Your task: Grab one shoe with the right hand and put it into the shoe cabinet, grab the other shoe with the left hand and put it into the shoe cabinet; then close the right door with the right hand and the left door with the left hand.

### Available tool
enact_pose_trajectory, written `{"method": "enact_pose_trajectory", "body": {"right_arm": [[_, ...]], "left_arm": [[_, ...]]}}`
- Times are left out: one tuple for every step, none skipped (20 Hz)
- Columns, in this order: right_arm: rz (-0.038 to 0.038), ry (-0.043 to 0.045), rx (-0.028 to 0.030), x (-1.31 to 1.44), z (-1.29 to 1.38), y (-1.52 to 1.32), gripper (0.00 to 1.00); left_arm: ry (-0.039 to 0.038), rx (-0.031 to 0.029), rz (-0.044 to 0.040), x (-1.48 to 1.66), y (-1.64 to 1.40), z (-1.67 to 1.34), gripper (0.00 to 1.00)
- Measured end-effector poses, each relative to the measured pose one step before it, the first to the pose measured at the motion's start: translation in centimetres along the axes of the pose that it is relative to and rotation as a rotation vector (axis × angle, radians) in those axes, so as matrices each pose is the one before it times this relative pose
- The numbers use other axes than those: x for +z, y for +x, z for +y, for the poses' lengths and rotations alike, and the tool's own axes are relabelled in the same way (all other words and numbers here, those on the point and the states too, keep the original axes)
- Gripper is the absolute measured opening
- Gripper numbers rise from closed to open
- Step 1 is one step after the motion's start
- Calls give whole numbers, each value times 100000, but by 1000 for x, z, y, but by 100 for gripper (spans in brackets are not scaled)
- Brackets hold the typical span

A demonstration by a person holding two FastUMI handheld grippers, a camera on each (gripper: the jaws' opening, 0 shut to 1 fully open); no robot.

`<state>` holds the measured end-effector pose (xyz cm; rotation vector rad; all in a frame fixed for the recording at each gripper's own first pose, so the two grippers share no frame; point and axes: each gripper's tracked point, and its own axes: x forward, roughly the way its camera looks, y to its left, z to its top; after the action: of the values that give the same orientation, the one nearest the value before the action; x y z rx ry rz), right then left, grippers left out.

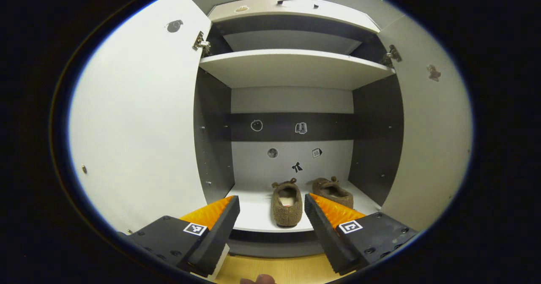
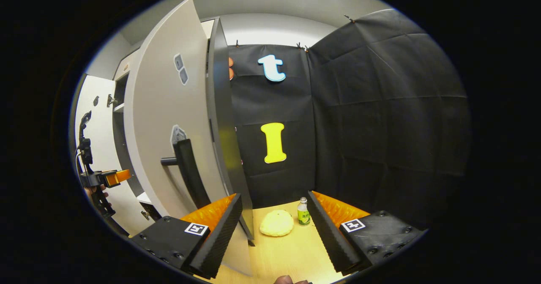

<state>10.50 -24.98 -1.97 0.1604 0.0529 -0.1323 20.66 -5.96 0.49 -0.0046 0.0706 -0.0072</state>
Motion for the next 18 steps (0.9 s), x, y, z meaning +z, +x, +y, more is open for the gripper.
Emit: {"method": "enact_pose_trajectory", "body": {"right_arm": [[108, -269, 756, -15, 618, -123, 98], [-959, -1320, -1112, 169, 41, -102, 98], [-87, -1054, -1102, 144, 199, -442, 97], [-990, -616, -880, -44, 186, 224, 98], [-329, -771, 154, 0, 472, -98, 98], [235, -549, -832, -200, 559, -229, 98], [-565, -233, 208, 14, 698, -393, 95], [495, -502, 1353, -249, 1240, -372, 96], [88, 62, 1572, -132, 1277, -351, 96], [104, -219, 1470, -180, 1167, -54, 96], [-118, -415, 1315, -115, 1239, -98, 96], [-68, -470, 1143, -154, 1318, -24, 95], [24, -111, 1266, -112, 1273, 37, 96], [359, 251, 2035, -255, 1411, 172, 96], [374, 420, 2466, -296, 1575, 88, 96], [372, 205, 1832, -278, 1466, 215, 96], [366, -324, 1377, -317, 1302, 190, 96], [669, -130, 1945, -441, 1454, 271, 97]], "left_arm": [[605, -484, -527, 147, -1062, 219, 97], [466, 258, -910, 109, -1176, 418, 96], [128, -95, -691, 201, -1118, 449, 96], [-38, -607, -467, 10, -1159, 297, 96], [348, -702, -398, 72, -1111, 349, 96], [788, -155, -74, 18, -1086, 571, 99], [839, 358, -215, -10, -1049, 699, 96], [446, 208, 138, -25, -976, 598, 96], [5, -167, -273, -96, -928, 582, 96], [-128, 135, -107, -14, -840, 641, 97], [-226, 565, 84, -136, -716, 892, 96], [-418, 342, 157, -123, -722, 764, 96], [-536, 383, 116, -149, -665, 796, 96], [-572, 479, 406, -147, -623, 794, 96], [-120, 665, -77, -94, -502, 918, 96], [376, 750, 88, -8, -558, 948, 97], [291, 999, -31, -105, -384, 1012, 97], [263, 1033, 44, -155, -383, 939, 97]]}}
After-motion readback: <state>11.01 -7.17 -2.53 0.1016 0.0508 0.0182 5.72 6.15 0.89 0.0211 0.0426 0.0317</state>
